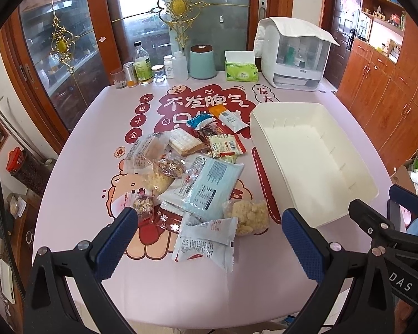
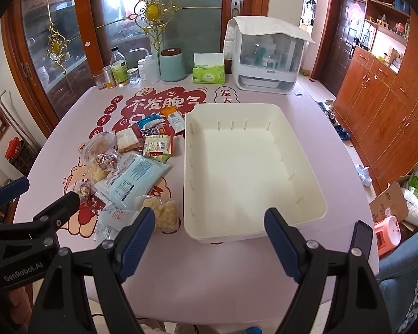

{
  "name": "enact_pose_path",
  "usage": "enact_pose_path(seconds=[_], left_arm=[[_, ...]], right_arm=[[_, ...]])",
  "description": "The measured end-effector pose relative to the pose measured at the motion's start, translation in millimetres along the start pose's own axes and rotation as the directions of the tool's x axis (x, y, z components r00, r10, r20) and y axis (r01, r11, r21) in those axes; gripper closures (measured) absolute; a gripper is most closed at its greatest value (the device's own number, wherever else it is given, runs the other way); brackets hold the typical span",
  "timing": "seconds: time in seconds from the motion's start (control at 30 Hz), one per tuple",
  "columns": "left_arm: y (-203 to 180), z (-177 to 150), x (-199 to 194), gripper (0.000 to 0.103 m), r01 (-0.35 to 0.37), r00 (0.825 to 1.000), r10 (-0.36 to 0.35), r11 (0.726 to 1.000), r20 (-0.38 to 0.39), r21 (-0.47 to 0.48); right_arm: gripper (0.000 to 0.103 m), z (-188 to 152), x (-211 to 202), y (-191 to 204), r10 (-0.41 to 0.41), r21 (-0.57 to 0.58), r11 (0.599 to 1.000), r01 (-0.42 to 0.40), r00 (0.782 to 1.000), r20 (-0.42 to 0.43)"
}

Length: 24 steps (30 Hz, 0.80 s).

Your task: Organize snacks

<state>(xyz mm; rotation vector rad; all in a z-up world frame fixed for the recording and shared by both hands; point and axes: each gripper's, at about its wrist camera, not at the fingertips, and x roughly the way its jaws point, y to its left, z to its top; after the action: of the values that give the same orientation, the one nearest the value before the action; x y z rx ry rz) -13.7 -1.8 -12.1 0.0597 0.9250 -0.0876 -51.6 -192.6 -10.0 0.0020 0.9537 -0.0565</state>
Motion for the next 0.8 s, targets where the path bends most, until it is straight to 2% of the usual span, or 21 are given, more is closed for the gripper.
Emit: enact_pose_path(seconds=[0.53,0.8], left_arm=[[6.3,-1.6,-2.8,0.001,-0.002,1.0,0.002,1.0,-0.013,0.003],[30.8,15.3,-4.3,0.001,0.027,1.0,-0.027,0.999,-0.009,0.025]], right_arm=[[0.022,2.6,-3.8,9.6,0.017,-0.009,1.0,-0.017,1.0,0.01],[0.022,13.1,-9.1,22.8,-0.009,0.017,1.0,0.008,0.999,0.031]])
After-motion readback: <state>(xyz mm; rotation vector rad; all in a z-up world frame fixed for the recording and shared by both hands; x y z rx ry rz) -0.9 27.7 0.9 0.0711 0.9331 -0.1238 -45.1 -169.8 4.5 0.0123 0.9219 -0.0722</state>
